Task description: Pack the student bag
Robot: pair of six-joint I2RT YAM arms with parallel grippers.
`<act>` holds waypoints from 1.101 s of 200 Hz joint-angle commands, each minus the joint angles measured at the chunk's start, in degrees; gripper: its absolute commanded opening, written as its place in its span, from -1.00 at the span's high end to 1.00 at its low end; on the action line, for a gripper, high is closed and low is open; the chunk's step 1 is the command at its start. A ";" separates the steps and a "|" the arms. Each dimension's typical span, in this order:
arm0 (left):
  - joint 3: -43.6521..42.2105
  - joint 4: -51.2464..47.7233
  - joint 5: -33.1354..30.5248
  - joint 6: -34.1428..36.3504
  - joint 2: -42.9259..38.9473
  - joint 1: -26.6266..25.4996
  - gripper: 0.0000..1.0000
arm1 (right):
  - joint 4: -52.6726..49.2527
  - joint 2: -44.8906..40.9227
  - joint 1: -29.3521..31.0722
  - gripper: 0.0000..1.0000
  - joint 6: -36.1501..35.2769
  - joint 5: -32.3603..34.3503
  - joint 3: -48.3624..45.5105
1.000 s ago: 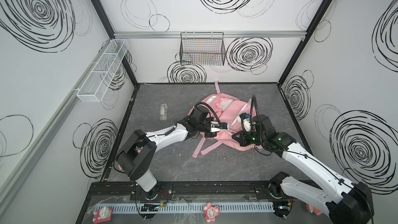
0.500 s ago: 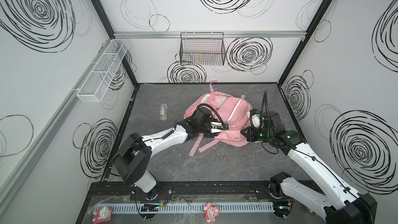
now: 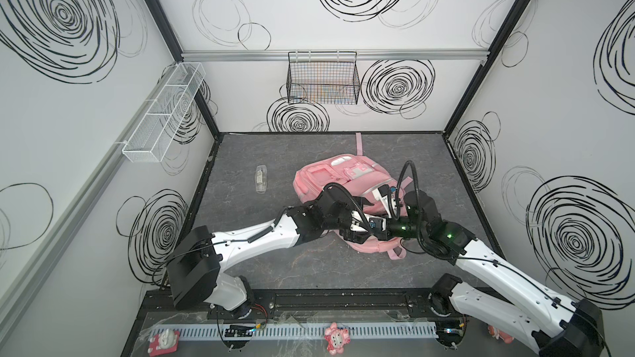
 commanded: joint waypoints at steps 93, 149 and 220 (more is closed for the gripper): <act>-6.50 2.16 4.53 -4.36 -3.92 7.94 -0.23 | 8.52 -3.57 0.49 1.00 -1.52 1.51 1.66; -7.23 -1.84 1.85 -2.65 -4.60 9.63 -0.34 | -0.79 -1.85 0.41 1.00 -5.10 7.69 3.35; -6.39 -2.63 2.28 -3.49 1.58 10.62 0.01 | -0.21 -1.09 0.41 1.00 -4.33 6.35 3.38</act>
